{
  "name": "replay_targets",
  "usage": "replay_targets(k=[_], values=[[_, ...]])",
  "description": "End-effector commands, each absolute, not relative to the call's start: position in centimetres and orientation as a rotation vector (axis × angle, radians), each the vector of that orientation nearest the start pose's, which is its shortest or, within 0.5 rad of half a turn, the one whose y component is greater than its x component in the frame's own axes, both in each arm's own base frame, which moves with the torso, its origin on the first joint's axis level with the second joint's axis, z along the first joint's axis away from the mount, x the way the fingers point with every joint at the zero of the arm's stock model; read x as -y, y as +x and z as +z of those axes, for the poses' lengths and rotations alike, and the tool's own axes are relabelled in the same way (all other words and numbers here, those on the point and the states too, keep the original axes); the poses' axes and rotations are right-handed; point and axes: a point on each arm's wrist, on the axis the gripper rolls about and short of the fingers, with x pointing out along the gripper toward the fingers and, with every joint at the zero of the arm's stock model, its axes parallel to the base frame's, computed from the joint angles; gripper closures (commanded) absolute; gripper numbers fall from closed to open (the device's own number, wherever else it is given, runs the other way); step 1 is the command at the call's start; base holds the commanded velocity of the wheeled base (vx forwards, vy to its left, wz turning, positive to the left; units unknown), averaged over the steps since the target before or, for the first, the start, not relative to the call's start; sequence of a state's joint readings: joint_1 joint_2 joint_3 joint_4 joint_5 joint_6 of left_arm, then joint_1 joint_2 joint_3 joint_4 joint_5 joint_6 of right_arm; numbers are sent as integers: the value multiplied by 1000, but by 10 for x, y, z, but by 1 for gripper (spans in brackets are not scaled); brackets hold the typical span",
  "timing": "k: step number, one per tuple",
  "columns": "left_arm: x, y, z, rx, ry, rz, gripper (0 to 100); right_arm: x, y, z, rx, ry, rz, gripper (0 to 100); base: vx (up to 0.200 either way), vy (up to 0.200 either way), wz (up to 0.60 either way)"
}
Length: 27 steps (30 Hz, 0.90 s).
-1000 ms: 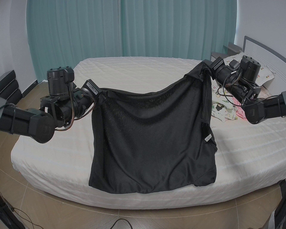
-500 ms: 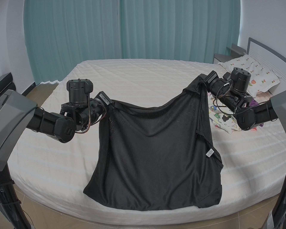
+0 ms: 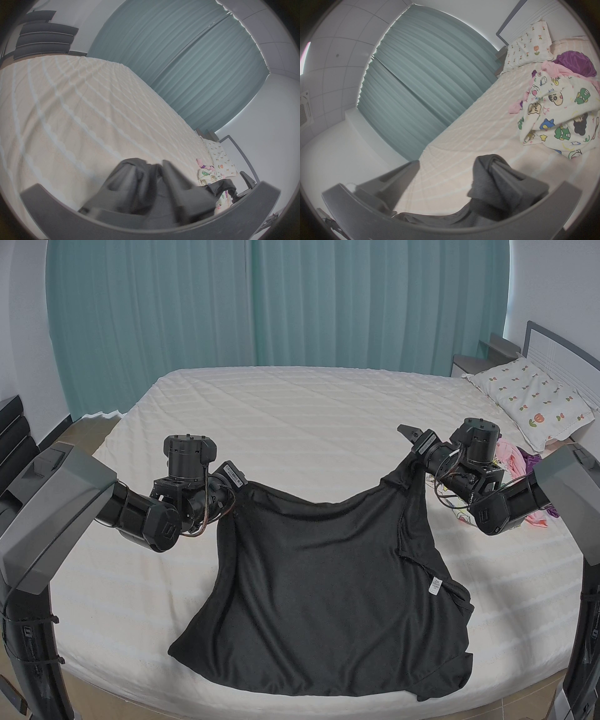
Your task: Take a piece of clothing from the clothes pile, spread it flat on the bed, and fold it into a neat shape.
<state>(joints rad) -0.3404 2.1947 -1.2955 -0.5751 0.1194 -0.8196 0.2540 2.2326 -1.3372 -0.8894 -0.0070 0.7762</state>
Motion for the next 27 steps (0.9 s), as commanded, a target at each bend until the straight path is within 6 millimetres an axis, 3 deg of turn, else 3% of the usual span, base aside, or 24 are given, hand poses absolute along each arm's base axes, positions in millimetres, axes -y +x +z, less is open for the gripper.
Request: replay_targets(k=[1, 8, 13, 16, 24, 27], values=[[144, 421, 104, -420, -721, -55, 0, -104, 459, 109, -140, 735, 149, 0, 0, 0, 0], [129, 433, 105, -368, -706, 22, 0, -81, 476, 83, -131, 661, 13, 0, 0, 0, 0], [117, 437, 106, -341, -712, 51, 0, -63, 478, 76, -143, 642, -54, 0, 0, 0, 0], [104, 448, 120, -288, -730, 64, 0, -49, 482, 77, -120, 616, -82, 0, 0, 0, 0], [99, 444, 112, -312, -725, 86, 0, -39, 463, 79, -222, 627, 2, 0, 0, 0, 0], [101, 433, 106, -351, -727, 92, 0, -39, 454, 78, -254, 628, 22, 0, 0, 0, 0]])
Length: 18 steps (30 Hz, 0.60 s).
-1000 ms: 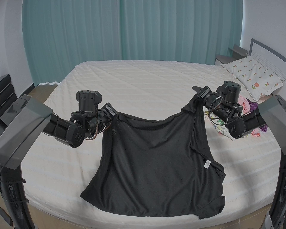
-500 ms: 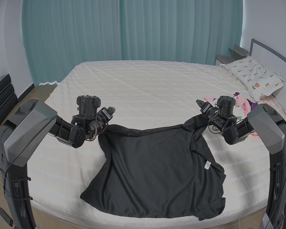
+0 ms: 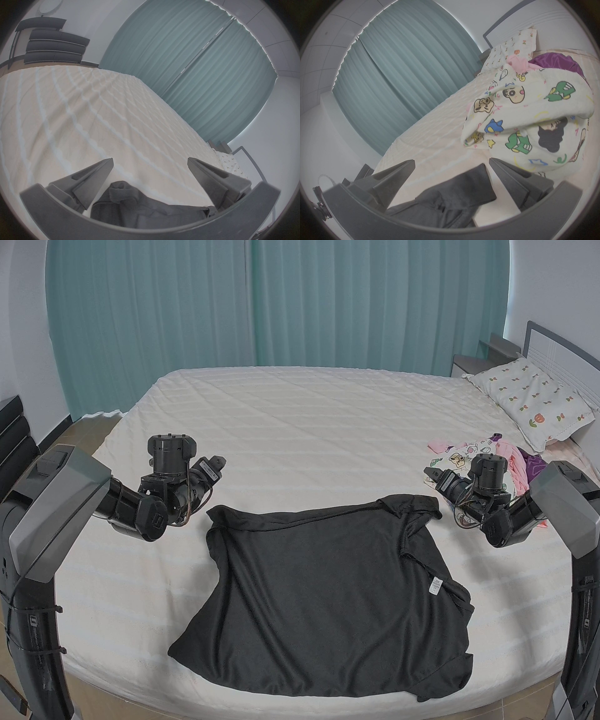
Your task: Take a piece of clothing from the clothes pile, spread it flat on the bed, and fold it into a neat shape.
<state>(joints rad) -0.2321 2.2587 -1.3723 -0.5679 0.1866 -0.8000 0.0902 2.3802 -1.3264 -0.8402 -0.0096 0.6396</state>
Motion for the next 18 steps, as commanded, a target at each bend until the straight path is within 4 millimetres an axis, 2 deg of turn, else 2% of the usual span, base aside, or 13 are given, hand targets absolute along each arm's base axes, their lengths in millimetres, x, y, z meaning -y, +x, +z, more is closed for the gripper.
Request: replay_targets(k=[1, 2, 3, 4, 10, 14, 18], values=[[103, 425, 110, -358, -729, 87, 0, -40, 449, 74, -275, 627, 23, 0, 0, 0, 0], [105, 417, 114, -365, -732, 78, 0, -41, 445, 72, -291, 624, 21, 0, 0, 0, 0], [105, 417, 114, -365, -732, 78, 0, -41, 445, 72, -291, 624, 21, 0, 0, 0, 0], [109, 399, 118, -391, -737, 66, 0, -44, 432, 69, -316, 620, 23, 0, 0, 0, 0], [116, 347, 110, -492, -740, 54, 0, -72, 386, 68, -361, 573, 114, 0, 0, 0, 0], [117, 331, 101, -498, -770, 42, 0, -99, 374, 66, -400, 526, 182, 0, 0, 0, 0], [117, 325, 93, -485, -836, 40, 0, -117, 371, 52, -459, 446, 221, 0, 0, 0, 0]])
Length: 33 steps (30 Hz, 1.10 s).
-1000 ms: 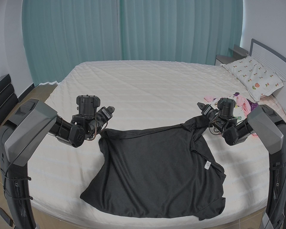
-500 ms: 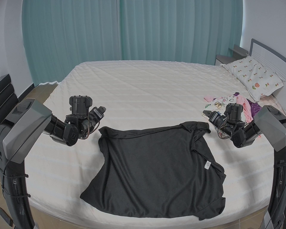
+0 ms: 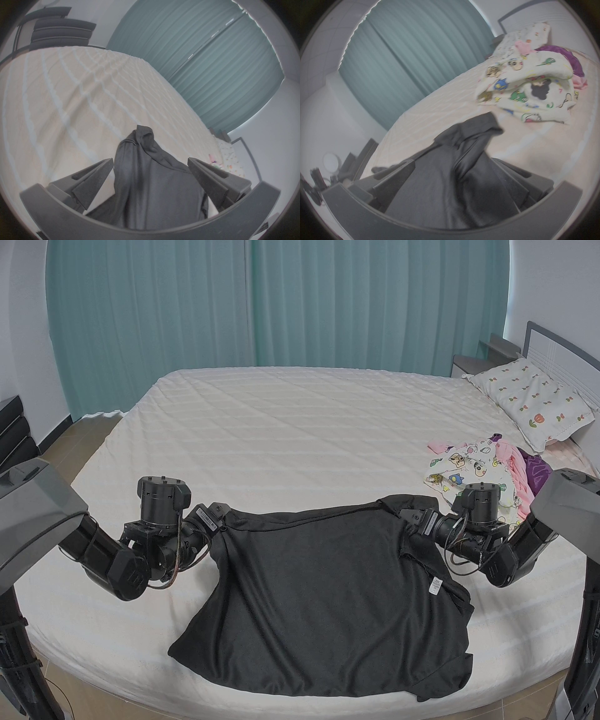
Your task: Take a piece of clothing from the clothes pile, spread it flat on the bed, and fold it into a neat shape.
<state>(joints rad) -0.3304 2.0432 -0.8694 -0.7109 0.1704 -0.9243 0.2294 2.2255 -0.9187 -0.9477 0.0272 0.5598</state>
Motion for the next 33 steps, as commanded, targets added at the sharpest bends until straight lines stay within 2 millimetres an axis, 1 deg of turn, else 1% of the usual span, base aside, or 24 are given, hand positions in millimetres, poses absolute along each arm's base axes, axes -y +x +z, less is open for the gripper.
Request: replay_targets(k=[1, 4, 7, 12, 14, 15, 18, 20, 23, 24, 27, 28, 29, 30, 31, 33], values=[[117, 324, 92, -487, -841, 38, 0, -119, 372, 49, -464, 434, 225, 0, 0, 0, 0], [116, 320, 87, -500, -839, 43, 0, -121, 375, 40, -476, 356, 238, 0, 0, 0, 0], [116, 320, 86, -505, -839, 44, 0, -122, 383, 32, -501, 294, 226, 0, 0, 0, 0], [116, 319, 88, -499, -858, 45, 0, -122, 398, 25, -489, 268, 172, 0, 0, 0, 0], [116, 319, 89, -495, -860, 41, 0, -123, 401, 19, -499, 256, 172, 0, 0, 0, 0], [116, 320, 90, -492, -861, 39, 0, -125, 401, 15, -510, 242, 176, 100, 0, 0, 0], [116, 320, 89, -485, -866, 36, 0, -128, 402, 7, -530, 208, 175, 100, 0, 0, 0], [116, 321, 89, -482, -867, 36, 0, -127, 403, 7, -529, 203, 165, 100, 0, 0, 0], [116, 321, 89, -481, -868, 35, 0, -124, 403, 12, -511, 207, 155, 100, 0, 0, 0], [116, 322, 89, -482, -868, 36, 0, -121, 403, 21, -488, 215, 151, 100, 0, 0, 0], [116, 322, 87, -485, -867, 37, 0, -103, 405, 42, -439, 247, 123, 100, 0, 0, 0], [116, 322, 87, -485, -867, 37, 0, -101, 405, 44, -434, 251, 118, 100, 0, 0, 0], [116, 322, 85, -491, -864, 41, 0, -89, 407, 52, -411, 271, 93, 100, 0, 0, 0], [116, 322, 85, -491, -864, 41, 0, -89, 407, 52, -411, 271, 93, 100, 0, 0, 0], [116, 323, 83, -496, -862, 44, 0, -73, 409, 59, -393, 303, 59, 100, 0, 0, 0], [116, 323, 81, -499, -861, 45, 0, -58, 411, 61, -385, 334, 30, 100, 0, 0, 0]])
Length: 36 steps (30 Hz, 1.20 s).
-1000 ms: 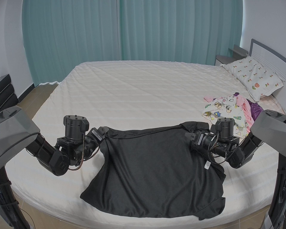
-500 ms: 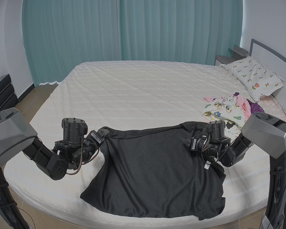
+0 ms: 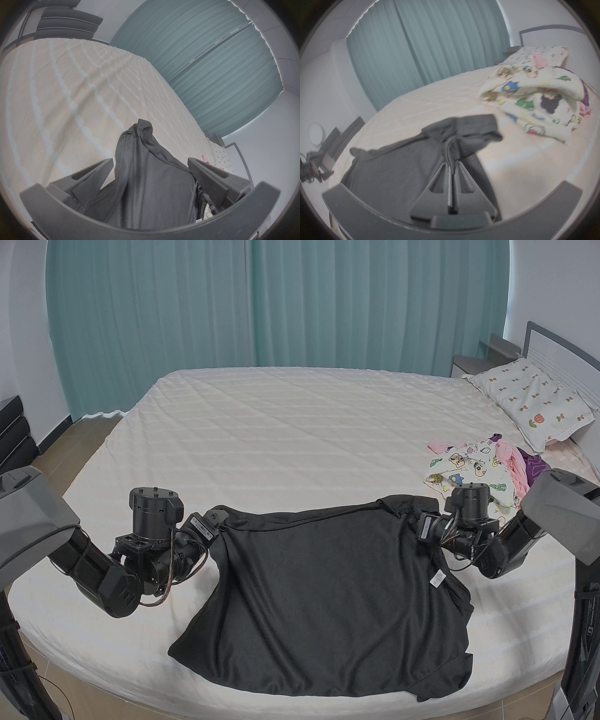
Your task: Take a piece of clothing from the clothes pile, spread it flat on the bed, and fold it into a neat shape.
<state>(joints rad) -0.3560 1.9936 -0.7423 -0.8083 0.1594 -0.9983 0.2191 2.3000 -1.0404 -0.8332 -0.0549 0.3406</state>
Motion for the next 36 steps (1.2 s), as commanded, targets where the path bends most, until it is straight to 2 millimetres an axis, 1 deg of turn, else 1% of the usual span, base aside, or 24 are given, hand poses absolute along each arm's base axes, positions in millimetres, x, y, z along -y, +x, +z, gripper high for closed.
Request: replay_targets(k=[1, 2, 8, 11, 12, 13, 16, 17, 18, 20, 22, 25, 28, 29, 30, 32, 34, 36], values=[[116, 324, 80, -502, -860, 47, 0, -53, 412, 60, -387, 346, 25, 100, 0, 0, 0], [117, 324, 79, -506, -858, 49, 0, -43, 413, 58, -394, 368, 21, 100, 0, 0, 0], [117, 324, 77, -510, -857, 50, 0, -10, 419, 43, -428, 475, 47, 100, 0, 0, 0], [117, 324, 76, -516, -858, 50, 0, 7, 423, 35, -421, 494, 29, 100, 0, 0, 0], [117, 324, 76, -516, -858, 50, 0, 10, 424, 34, -422, 496, 24, 100, 0, 0, 0], [116, 324, 75, -518, -857, 53, 0, 18, 426, 31, -423, 500, 5, 100, 0, 0, 0], [116, 325, 74, -520, -857, 54, 0, 32, 429, 29, -412, 509, -27, 100, 0, 0, 0], [116, 325, 74, -519, -858, 55, 0, 34, 430, 28, -409, 510, -31, 100, 0, 0, 0], [116, 325, 74, -518, -858, 57, 0, 34, 431, 29, -407, 509, -31, 0, 0, 0, 0], [116, 325, 74, -518, -858, 57, 0, 38, 432, 28, -401, 512, -36, 0, 0, 0, 0], [116, 325, 74, -519, -858, 55, 0, 37, 433, 27, -400, 513, -36, 0, 0, 0, 0], [115, 326, 74, -518, -858, 57, 0, 36, 438, 30, -376, 519, -40, 0, 0, 0, 0], [114, 325, 75, -515, -859, 59, 0, 35, 434, 46, -350, 605, -43, 0, 0, 0, 0], [114, 325, 75, -515, -859, 59, 0, 35, 434, 46, -350, 605, -43, 0, 0, 0, 0], [113, 322, 74, -521, -857, 62, 0, 35, 427, 56, -346, 636, -44, 0, 0, 0, 0], [112, 318, 78, -512, -875, 65, 0, 33, 413, 60, -362, 649, -42, 0, 0, 0, 0], [111, 314, 84, -494, -901, 59, 0, 31, 405, 63, -375, 651, -38, 0, 0, 0, 0], [108, 299, 91, -488, -932, 26, 0, 20, 384, 65, -417, 653, -26, 0, 0, 0, 0]])
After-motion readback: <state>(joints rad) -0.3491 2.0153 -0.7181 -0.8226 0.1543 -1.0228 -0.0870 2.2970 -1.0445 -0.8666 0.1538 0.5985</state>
